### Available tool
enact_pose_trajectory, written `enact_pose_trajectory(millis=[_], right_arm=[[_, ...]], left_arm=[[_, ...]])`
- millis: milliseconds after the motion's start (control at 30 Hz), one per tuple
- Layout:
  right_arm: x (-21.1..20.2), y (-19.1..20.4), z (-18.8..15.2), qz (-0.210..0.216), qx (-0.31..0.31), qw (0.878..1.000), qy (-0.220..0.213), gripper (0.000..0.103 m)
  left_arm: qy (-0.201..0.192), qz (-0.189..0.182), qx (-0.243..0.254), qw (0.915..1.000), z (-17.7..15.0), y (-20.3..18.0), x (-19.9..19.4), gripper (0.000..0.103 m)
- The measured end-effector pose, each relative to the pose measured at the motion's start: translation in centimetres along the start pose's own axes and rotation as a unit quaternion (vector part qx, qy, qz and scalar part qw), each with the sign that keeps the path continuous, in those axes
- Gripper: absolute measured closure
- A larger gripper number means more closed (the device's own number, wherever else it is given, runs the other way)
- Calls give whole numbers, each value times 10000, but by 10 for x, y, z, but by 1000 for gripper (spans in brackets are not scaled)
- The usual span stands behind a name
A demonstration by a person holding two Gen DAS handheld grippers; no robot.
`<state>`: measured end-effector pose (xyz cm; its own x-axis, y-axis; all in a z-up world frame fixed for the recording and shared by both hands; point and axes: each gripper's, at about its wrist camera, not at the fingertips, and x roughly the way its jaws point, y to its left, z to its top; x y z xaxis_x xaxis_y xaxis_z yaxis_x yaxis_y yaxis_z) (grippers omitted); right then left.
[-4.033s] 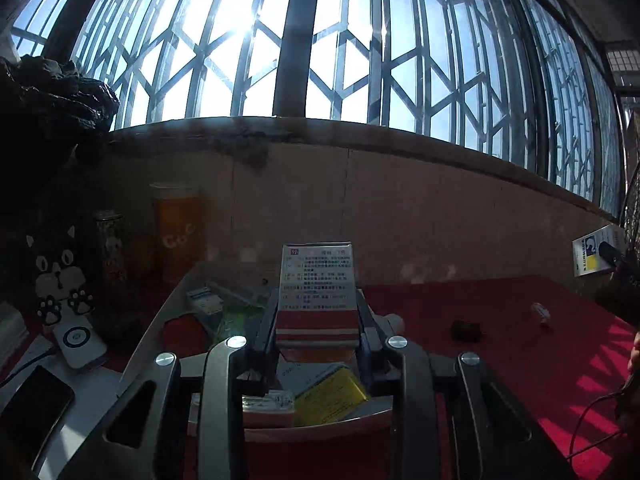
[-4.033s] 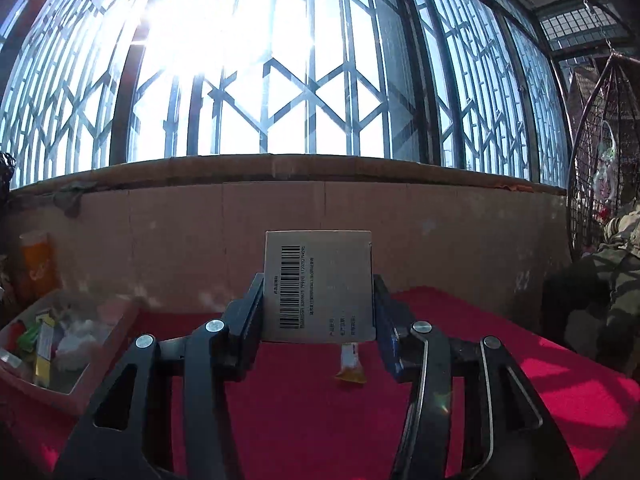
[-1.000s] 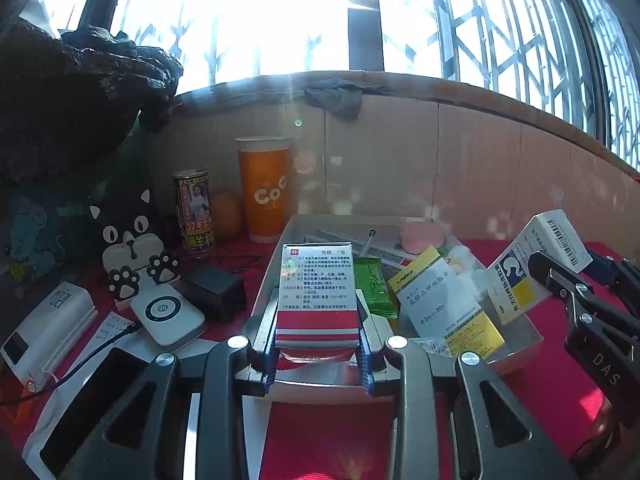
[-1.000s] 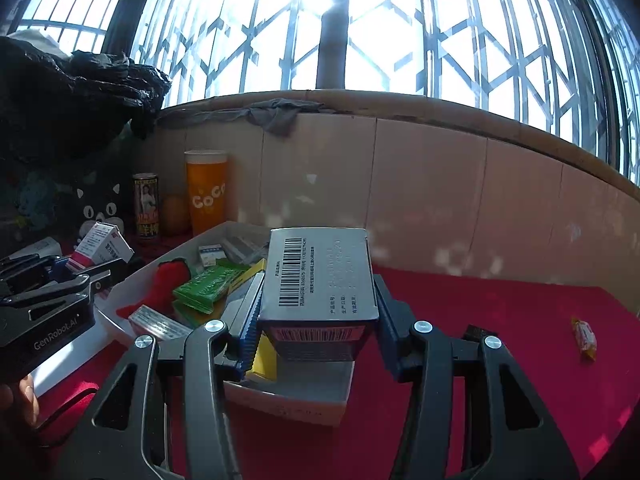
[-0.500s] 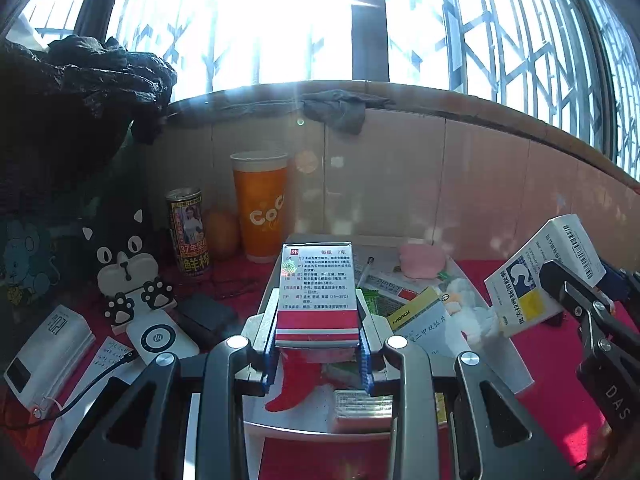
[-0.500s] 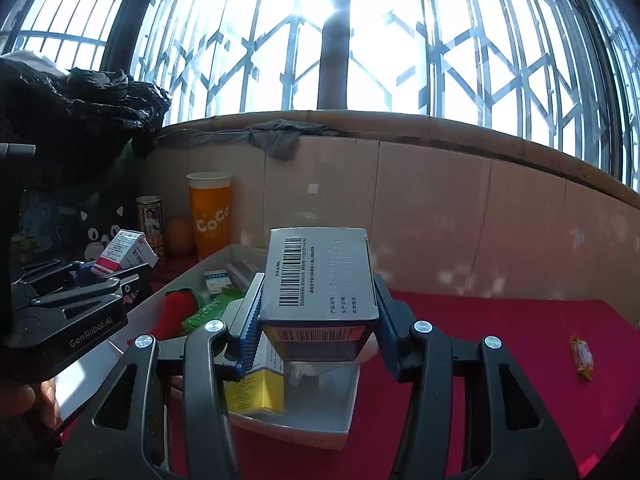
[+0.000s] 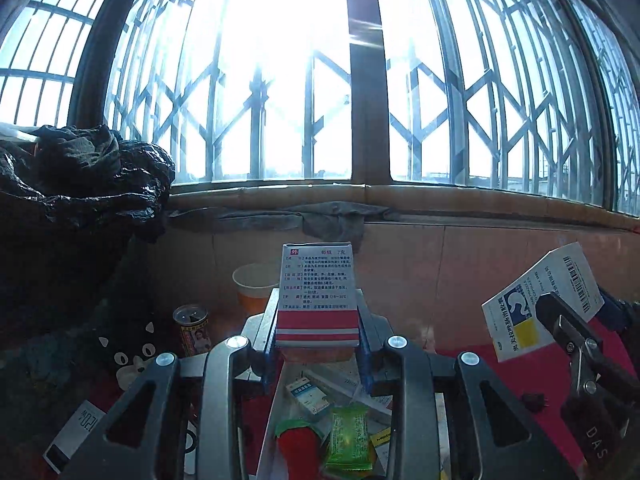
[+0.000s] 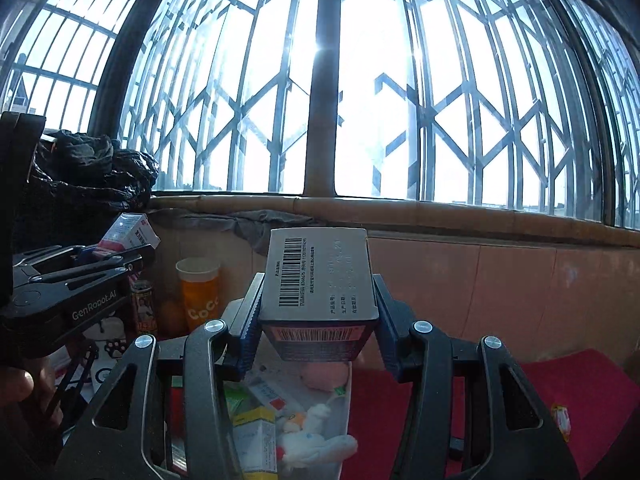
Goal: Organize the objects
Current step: 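Lower both held boxes into the tray and open both tools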
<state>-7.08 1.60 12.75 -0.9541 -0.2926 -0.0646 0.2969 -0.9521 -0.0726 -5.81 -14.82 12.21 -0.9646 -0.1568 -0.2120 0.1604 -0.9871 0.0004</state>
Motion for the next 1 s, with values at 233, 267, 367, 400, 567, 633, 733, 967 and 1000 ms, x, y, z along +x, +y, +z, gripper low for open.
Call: enact_pose_trajectory(millis=[233, 267, 367, 400, 567, 633, 733, 967, 1000], right_arm=[[-3, 6, 1, 62, -51, 10000, -10, 54], [-4, 5, 1, 61, -37, 10000, -6, 54], [-8, 2, -2, 54, -27, 10000, -11, 54], [-10, 1, -5, 56, -18, 10000, 1, 54], [-27, -11, -45, 66, 178, 9993, 327, 54], [-31, -15, -72, 29, 262, 9980, 573, 54], [-29, -20, -99, -31, 438, 9950, 900, 54], [-29, -30, -91, -93, 582, 9947, 839, 54], [-28, -29, -89, -70, 546, 9951, 821, 54]], left_arm=[[23, -44, 10, 10000, 2, -3, -4, 72], [28, -43, 12, 10000, 1, -3, -4, 72], [63, -36, 18, 10000, -8, -2, -7, 72], [109, -38, -12, 9999, -14, -1, -9, 72], [610, -94, -267, 9977, -74, 4, -13, 72], [891, -107, -297, 9955, -100, 3, -9, 72], [1205, -96, -280, 9923, -123, 1, -3, 72], [1074, -83, -159, 9941, -114, -2, -6, 72], [1058, -98, -135, 9942, -111, -3, -4, 72]])
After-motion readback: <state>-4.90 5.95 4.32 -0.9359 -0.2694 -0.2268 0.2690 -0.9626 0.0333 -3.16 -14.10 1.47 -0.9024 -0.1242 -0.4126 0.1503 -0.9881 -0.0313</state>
